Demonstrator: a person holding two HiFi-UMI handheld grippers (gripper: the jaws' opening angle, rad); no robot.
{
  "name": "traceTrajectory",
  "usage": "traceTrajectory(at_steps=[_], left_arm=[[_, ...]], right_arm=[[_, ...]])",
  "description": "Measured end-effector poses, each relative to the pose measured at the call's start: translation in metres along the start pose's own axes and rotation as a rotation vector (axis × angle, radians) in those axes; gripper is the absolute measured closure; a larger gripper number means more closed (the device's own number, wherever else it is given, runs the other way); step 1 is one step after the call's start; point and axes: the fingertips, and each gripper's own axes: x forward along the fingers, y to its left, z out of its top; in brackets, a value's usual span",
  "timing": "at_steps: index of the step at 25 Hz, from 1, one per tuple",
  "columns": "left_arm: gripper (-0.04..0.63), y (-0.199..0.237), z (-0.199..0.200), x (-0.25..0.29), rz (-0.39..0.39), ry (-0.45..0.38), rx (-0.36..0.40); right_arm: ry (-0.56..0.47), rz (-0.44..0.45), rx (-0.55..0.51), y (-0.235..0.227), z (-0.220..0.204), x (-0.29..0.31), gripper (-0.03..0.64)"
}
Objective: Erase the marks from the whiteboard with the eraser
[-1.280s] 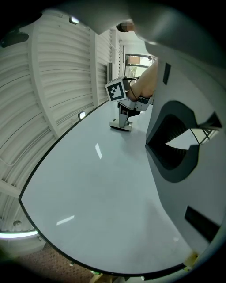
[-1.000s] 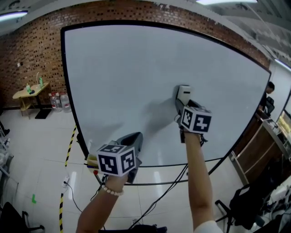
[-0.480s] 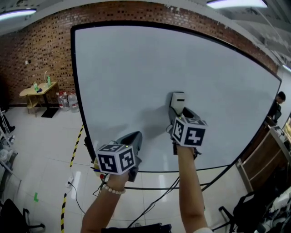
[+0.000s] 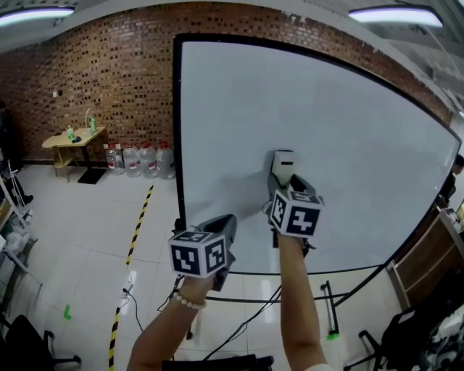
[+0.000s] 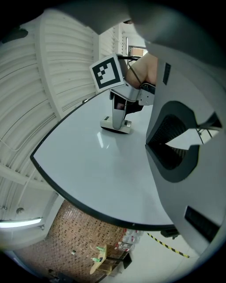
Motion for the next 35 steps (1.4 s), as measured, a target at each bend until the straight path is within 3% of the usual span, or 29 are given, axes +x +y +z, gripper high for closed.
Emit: traceTrajectory(at_steps=[8, 19, 26, 35], left_arm=[[0.607, 0.067, 0.014, -0.059, -0.006, 0.028, 0.018], [0.607, 0.132, 0.021, -0.109, -0.011, 0.044, -0.007], [0.607, 0.156, 0.017, -0.120, -0.011, 0.062, -0.019], [0.607, 0.164, -0.002, -0.117, -0.016, 0.093, -0.027]], right_arm=[[-0.001, 0.011, -0.021, 0.124, 0.002, 0.029, 0.371], [-0.012, 0.000, 0.014, 0.209, 0.004, 0.047, 0.371], [-0.013, -0.007, 0.011, 0.238, -0.024, 0.054, 0.371], [0.010, -0.016, 0.007, 0.242, -0.083, 0.058, 0.371]])
